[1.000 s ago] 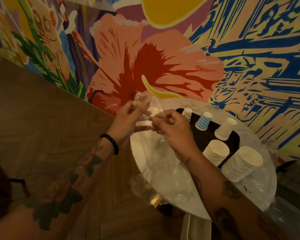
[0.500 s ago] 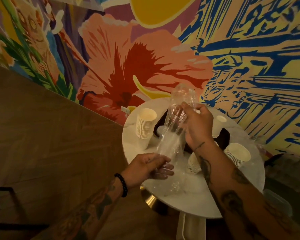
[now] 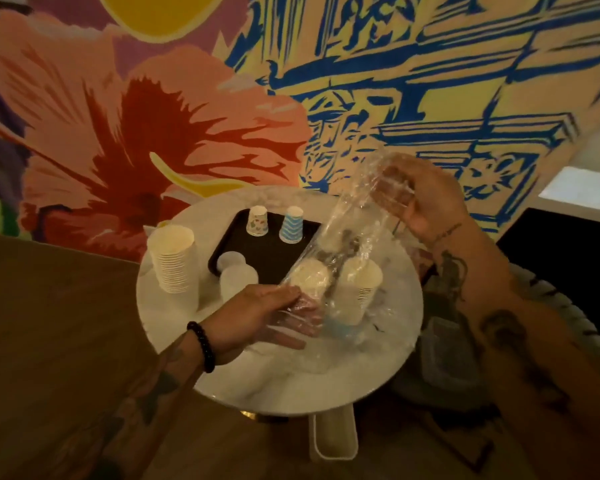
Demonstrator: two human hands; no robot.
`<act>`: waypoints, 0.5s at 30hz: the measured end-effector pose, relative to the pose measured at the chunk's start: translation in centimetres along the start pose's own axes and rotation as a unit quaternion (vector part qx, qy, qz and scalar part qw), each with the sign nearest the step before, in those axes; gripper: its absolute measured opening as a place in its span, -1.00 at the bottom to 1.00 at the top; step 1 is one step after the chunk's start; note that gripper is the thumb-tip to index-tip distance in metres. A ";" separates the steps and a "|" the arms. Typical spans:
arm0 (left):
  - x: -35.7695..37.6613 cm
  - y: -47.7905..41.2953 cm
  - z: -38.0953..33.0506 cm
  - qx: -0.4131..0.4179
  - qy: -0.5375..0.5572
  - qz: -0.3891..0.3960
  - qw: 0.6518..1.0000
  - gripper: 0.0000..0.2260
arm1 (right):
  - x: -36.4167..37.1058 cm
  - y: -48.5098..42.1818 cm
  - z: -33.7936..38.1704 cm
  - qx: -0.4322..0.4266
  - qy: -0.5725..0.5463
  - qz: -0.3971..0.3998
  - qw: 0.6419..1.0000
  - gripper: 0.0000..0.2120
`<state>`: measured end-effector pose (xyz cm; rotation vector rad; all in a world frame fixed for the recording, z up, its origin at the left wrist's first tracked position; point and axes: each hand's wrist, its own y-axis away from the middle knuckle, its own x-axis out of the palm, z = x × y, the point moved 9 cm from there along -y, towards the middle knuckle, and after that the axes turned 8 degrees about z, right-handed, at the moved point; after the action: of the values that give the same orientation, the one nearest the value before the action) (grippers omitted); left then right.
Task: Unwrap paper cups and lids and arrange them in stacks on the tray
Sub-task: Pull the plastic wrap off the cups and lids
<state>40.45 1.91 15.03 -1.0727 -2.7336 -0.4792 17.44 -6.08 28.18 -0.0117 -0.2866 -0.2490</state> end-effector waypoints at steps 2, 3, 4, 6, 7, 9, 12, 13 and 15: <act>3.0 -2.3 0.0 -0.004 0.004 0.022 1.000 -0.67 | -3.8 -1.2 1.0 0.009 0.015 -0.015 1.000 -0.88; 4.4 -3.4 0.0 0.000 -0.003 0.026 1.000 -0.69 | -5.5 -1.9 1.3 0.010 0.020 -0.022 1.000 -0.87; 5.6 -4.6 0.1 0.006 -0.014 0.028 0.999 -0.70 | -7.2 -2.6 1.3 0.011 0.024 -0.029 0.999 -0.82; 7.7 -7.4 0.9 0.010 -0.023 0.023 0.999 -0.59 | -11.4 -4.3 1.3 0.010 0.025 -0.053 0.998 -0.66; 8.5 -8.9 1.6 0.007 -0.025 0.010 1.000 -0.54 | -13.5 -5.1 1.1 0.010 0.024 -0.068 0.997 -0.61; 9.6 -11.7 3.3 -0.002 -0.022 -0.029 0.999 -0.52 | -17.8 -7.2 0.4 0.015 0.024 -0.091 0.995 -0.68; 10.7 -15.5 6.0 -0.016 0.011 -0.095 0.995 -0.60 | -22.2 -10.4 -2.2 0.062 0.053 -0.082 0.993 -0.67; 10.9 -16.7 6.8 -0.021 0.023 -0.121 0.992 -0.63 | -23.1 -11.3 -3.6 0.095 0.065 -0.058 0.992 -0.57; 11.3 -19.0 8.3 -0.031 0.044 -0.166 0.985 -0.67 | -23.9 -12.2 -7.0 0.172 0.088 0.017 0.981 -0.38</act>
<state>18.94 -1.14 5.80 -0.5876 -2.8414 -0.6460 -5.81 -12.44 14.45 0.3463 -0.1510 -0.1632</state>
